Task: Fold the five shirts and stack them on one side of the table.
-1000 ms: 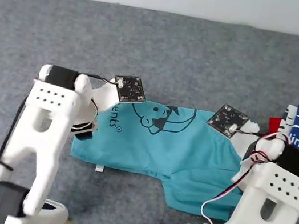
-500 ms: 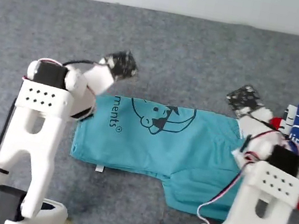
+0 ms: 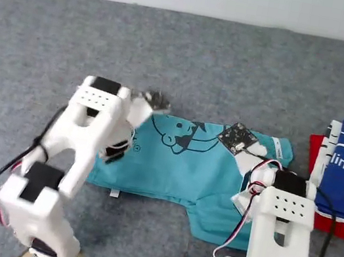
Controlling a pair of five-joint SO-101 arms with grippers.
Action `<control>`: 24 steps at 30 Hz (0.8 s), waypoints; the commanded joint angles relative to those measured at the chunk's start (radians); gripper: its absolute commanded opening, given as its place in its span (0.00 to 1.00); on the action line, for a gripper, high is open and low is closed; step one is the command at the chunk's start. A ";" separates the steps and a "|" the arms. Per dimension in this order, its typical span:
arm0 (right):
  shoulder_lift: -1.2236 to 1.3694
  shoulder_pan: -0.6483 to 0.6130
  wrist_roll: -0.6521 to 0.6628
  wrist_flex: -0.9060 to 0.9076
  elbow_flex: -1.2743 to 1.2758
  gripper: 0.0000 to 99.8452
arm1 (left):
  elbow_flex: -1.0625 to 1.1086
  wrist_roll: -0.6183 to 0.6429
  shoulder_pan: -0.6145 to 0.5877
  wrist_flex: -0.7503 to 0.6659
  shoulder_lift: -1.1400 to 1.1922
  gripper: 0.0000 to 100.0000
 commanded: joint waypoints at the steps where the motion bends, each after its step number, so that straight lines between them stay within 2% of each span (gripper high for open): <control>1: -0.027 -0.004 -0.005 0.018 -0.005 0.01 | -0.028 -0.043 -0.008 0.043 0.080 0.02; 6: -0.028 0.031 -0.005 0.031 -0.005 0.01 | -0.030 -0.071 -0.092 0.055 0.161 0.02; 12: -0.039 0.162 -0.005 0.053 -0.054 0.01 | -0.081 -0.078 -0.153 0.083 0.172 0.02; 17: -0.039 0.246 -0.005 0.156 -0.169 0.02 | -0.189 -0.071 -0.066 0.167 0.086 0.02; 24: -0.039 0.286 -0.011 0.255 -0.305 0.01 | -0.252 0.051 0.164 0.167 -0.120 0.02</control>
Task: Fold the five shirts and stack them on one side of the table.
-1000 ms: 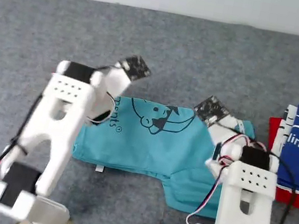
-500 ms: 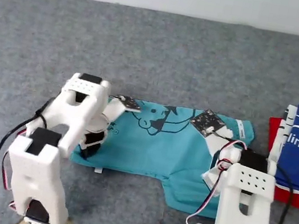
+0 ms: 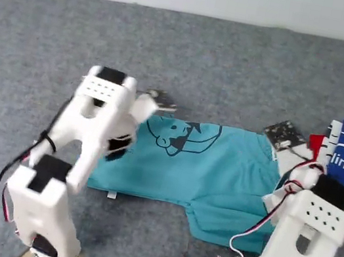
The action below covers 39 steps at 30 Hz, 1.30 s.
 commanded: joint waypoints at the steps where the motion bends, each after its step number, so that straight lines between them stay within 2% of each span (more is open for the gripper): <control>1: -0.019 0.015 -0.011 0.048 -0.072 0.02 | -0.053 0.058 0.112 0.012 -0.118 0.02; 5: 0.008 -0.059 -0.011 0.035 0.018 0.02 | -0.088 0.104 0.121 0.014 -0.107 0.02; 8: 0.061 -0.113 -0.011 -0.031 0.114 0.01 | -0.099 0.112 0.071 0.017 -0.103 0.02; 13: 0.209 -0.114 -0.011 -0.122 0.183 0.01 | -0.099 0.112 -0.023 0.020 -0.109 0.02; 20: 0.426 -0.122 -0.005 0.001 0.180 0.01 | -0.099 0.107 -0.048 0.020 -0.109 0.02; 27: 0.312 -0.120 -0.009 0.022 0.057 0.01 | -0.101 0.107 -0.044 0.012 -0.101 0.02; 34: 0.289 -0.116 -0.009 -0.240 0.020 0.01 | -0.101 0.106 -0.044 0.012 -0.101 0.02; 39: 0.461 -0.114 -0.009 -0.251 0.020 0.01 | -0.101 0.106 -0.044 0.012 -0.101 0.02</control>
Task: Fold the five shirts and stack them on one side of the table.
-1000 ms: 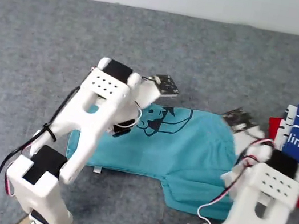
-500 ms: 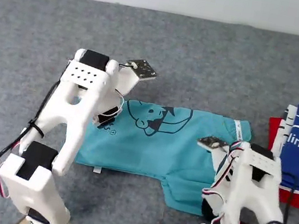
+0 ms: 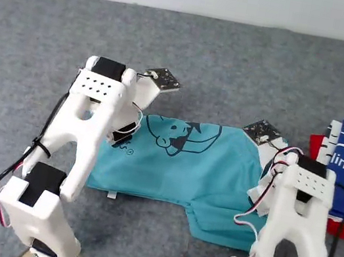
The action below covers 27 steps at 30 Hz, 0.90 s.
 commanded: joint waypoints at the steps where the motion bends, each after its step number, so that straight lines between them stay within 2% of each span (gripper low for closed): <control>1: 0.113 0.005 -0.008 0.022 -0.041 0.01 | -0.044 0.002 0.000 0.006 -0.044 0.02; 5: 0.206 0.007 -0.008 0.131 -0.048 0.01 | -0.044 0.000 0.000 0.006 -0.044 0.02; 11: 0.140 0.004 -0.003 0.302 -0.049 0.01 | -0.044 -0.040 0.000 -0.008 -0.044 0.02; 22: -0.113 -0.019 -0.008 0.252 -0.058 0.01 | -0.053 -0.034 0.081 -0.009 -0.048 0.02; 27: -0.143 0.012 -0.012 0.252 -0.095 0.01 | -0.133 0.064 0.141 -0.008 -0.044 0.02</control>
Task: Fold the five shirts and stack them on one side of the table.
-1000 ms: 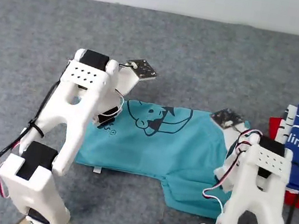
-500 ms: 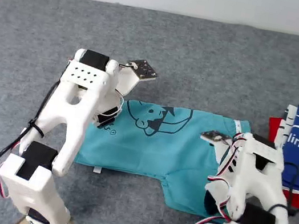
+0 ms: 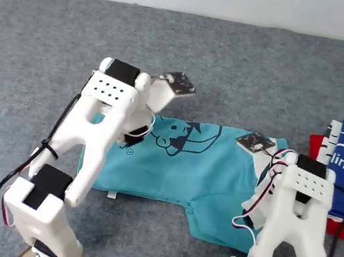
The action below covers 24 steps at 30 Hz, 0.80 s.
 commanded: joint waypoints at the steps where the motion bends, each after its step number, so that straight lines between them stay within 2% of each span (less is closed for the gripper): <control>1: -0.071 0.050 -0.023 0.013 -0.101 0.01 | -0.081 0.057 0.078 -0.008 -0.044 0.02; 7: -0.294 0.185 -0.074 0.019 -0.180 0.01 | -0.084 0.109 0.252 -0.077 -0.025 0.03; 11: -0.503 0.182 -0.081 0.021 -0.186 0.01 | -0.087 0.187 0.351 -0.115 0.064 0.11; 13: -0.596 0.182 -0.115 0.021 -0.189 0.01 | -0.107 0.210 0.408 -0.112 0.118 0.12; 20: -0.826 0.177 -0.141 0.021 -0.190 0.01 | -0.265 0.224 0.575 -0.103 0.265 0.12; 24: -0.865 0.166 -0.138 0.039 -0.190 0.01 | -0.346 0.224 0.655 -0.058 0.341 0.18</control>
